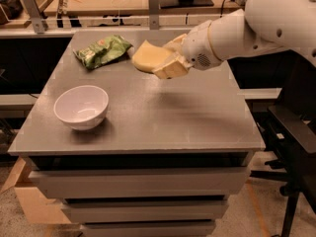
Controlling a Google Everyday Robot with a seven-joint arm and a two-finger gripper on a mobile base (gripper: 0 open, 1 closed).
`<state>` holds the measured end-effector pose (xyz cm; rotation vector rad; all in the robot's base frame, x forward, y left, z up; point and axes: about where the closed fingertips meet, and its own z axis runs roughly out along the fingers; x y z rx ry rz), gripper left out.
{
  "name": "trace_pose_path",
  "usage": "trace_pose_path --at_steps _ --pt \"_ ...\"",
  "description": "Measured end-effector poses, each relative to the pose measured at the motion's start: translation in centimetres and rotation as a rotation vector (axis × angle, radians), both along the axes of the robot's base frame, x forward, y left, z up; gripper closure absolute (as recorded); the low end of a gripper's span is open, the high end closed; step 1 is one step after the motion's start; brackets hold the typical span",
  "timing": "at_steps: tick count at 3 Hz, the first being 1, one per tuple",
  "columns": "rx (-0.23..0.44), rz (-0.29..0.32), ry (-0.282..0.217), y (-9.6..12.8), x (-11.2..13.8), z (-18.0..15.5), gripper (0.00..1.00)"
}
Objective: Place sponge into white bowl
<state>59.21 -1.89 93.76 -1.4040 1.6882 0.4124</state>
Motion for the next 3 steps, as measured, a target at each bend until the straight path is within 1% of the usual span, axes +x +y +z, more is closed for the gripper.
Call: trace_pose_path --at_steps 1,2,3 --pt "-0.073 0.138 -0.001 3.5 -3.2 0.6 1.00" --pt "-0.149 0.246 0.012 7.1 -5.0 0.8 1.00" --pt "-0.183 0.312 0.003 11.2 -6.6 1.3 1.00"
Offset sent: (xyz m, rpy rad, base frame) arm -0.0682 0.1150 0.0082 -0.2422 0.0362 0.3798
